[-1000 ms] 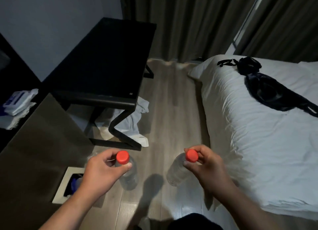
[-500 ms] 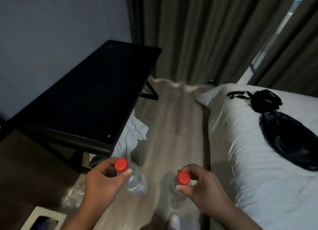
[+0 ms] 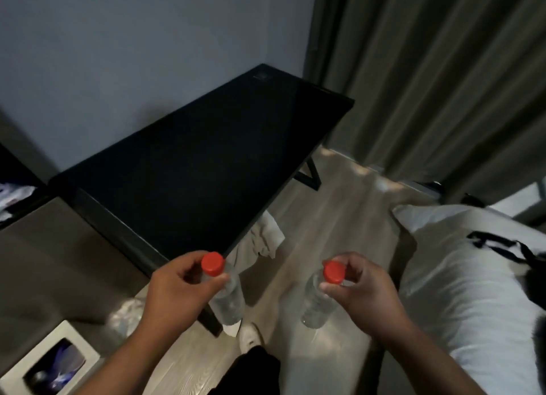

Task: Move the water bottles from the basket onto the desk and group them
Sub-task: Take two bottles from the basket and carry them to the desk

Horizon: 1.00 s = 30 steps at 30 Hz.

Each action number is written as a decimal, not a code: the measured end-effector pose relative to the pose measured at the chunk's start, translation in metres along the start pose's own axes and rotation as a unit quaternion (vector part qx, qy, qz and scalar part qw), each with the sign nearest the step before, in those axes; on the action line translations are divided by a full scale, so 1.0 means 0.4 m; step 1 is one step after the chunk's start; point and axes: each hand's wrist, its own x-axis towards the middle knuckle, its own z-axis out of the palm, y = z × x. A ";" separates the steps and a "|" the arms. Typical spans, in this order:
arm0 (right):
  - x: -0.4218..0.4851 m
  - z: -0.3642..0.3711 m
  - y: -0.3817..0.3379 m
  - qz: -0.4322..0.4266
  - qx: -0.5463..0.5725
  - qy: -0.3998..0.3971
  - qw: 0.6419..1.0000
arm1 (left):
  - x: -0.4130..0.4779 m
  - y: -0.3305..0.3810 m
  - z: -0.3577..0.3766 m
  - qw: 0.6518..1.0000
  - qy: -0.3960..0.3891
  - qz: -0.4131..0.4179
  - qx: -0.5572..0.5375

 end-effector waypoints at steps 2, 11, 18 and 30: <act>0.085 0.011 -0.032 -0.007 -0.008 -0.029 1.000 | 0.066 -0.009 0.004 1.000 0.020 -0.021 -0.003; 0.419 0.070 -0.173 -0.117 -0.058 -0.123 0.984 | 0.330 -0.009 -0.001 0.993 0.092 -0.070 -0.007; 0.666 0.148 -0.283 -0.137 -0.034 -0.211 0.967 | 0.451 -0.031 0.032 0.978 0.185 -0.098 0.001; 1.000 0.242 -0.333 -0.239 -0.114 -0.370 0.890 | 0.530 -0.027 0.150 0.919 0.354 -0.168 0.050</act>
